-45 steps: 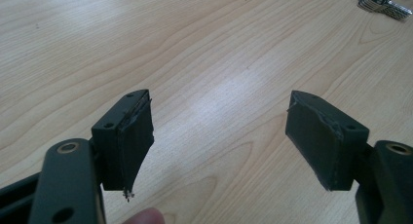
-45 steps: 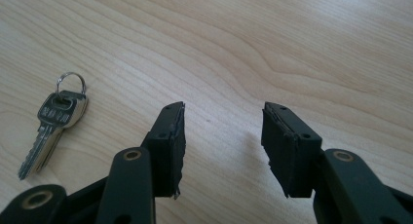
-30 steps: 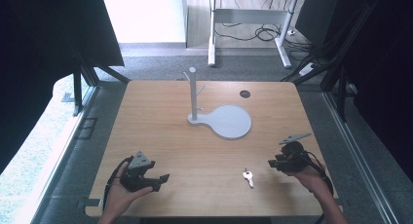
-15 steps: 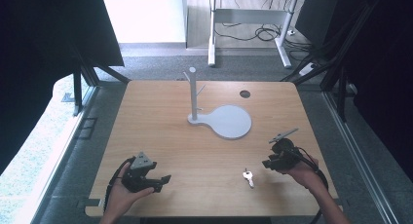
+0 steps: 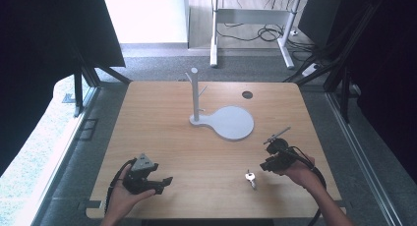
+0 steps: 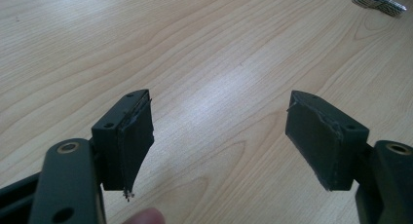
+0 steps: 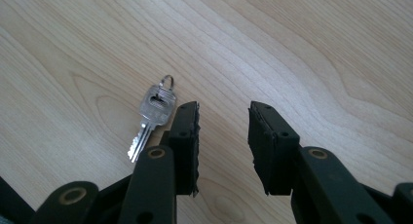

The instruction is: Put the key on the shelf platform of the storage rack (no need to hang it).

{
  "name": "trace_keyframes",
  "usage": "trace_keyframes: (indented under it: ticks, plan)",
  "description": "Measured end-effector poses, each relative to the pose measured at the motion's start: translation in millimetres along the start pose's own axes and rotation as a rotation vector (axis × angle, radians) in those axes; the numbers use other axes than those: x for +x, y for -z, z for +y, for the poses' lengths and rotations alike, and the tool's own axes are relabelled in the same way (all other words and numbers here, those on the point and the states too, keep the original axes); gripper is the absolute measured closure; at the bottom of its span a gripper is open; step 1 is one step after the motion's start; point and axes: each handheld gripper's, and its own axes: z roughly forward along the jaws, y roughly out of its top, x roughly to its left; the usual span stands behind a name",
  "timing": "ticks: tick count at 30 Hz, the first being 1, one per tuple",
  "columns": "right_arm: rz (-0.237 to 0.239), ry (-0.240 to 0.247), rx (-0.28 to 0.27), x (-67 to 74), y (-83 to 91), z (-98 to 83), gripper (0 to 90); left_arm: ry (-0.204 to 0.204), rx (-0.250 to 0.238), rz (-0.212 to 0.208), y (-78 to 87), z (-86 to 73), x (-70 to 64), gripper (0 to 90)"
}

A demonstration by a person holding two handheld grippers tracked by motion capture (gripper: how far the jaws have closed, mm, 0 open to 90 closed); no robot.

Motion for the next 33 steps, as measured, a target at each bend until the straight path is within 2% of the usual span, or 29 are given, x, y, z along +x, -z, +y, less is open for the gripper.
trace_keyframes:
  ticks: [14, 33]
  plan:
    - [0.026, 0.031, 0.032, 18.3, -9.4, 21.0, 66.9, 0.002, -0.005, 0.001, 2.2, -0.4, 0.4, 25.9]
    - [0.056, 0.042, 0.106, 28.2, -34.8, 29.9, 71.6, 0.001, -0.004, 0.000, 2.2, -0.6, 0.5, 25.9]
